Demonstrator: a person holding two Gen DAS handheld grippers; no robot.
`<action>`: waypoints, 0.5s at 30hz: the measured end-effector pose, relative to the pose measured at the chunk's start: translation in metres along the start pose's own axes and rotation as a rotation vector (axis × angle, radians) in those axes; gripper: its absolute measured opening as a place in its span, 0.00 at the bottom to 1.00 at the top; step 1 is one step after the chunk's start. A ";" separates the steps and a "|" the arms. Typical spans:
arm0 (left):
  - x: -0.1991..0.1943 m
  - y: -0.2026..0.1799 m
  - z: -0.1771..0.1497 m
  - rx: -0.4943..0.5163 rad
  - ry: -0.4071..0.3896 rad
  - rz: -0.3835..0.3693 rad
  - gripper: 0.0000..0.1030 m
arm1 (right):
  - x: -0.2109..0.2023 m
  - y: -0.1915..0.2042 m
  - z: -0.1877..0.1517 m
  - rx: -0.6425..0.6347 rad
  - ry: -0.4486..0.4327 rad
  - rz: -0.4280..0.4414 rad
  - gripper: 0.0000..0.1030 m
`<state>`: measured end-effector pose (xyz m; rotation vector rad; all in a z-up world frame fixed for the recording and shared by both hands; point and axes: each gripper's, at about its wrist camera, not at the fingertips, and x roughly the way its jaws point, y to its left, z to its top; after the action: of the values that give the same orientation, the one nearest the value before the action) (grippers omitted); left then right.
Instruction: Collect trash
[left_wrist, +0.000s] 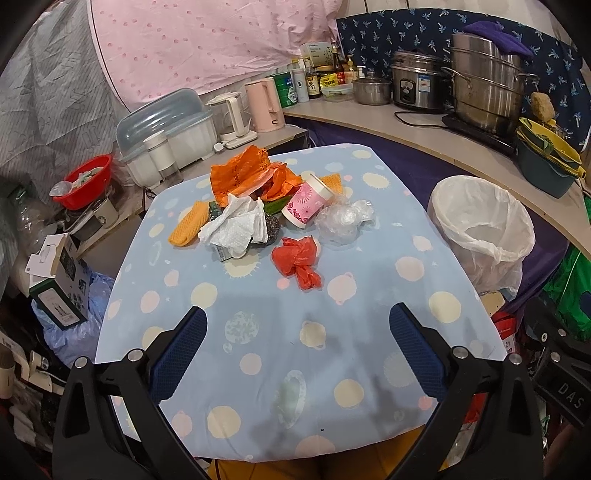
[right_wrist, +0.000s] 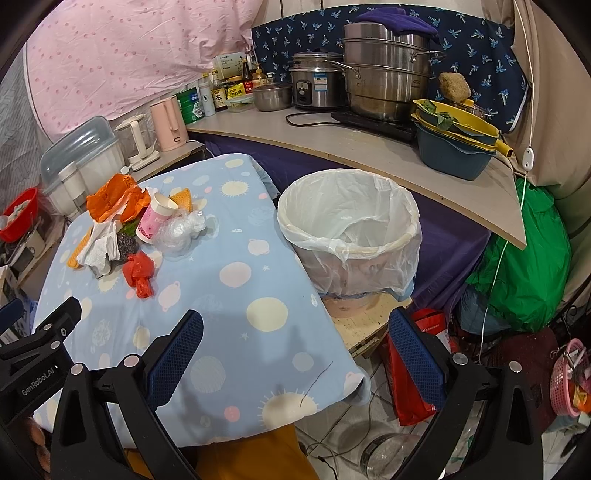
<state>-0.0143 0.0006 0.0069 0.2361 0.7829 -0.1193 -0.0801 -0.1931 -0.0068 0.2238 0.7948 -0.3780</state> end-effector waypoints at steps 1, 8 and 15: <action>0.001 0.000 0.000 0.001 0.005 -0.002 0.92 | 0.000 0.000 0.000 0.000 0.000 0.000 0.94; 0.002 0.001 0.000 -0.003 0.016 -0.002 0.92 | 0.000 0.001 0.000 -0.001 0.000 0.000 0.94; 0.003 0.001 -0.001 -0.004 0.019 -0.002 0.92 | 0.000 0.001 -0.001 0.000 -0.001 0.000 0.94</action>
<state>-0.0131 0.0020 0.0041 0.2329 0.8024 -0.1174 -0.0802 -0.1925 -0.0071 0.2238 0.7938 -0.3780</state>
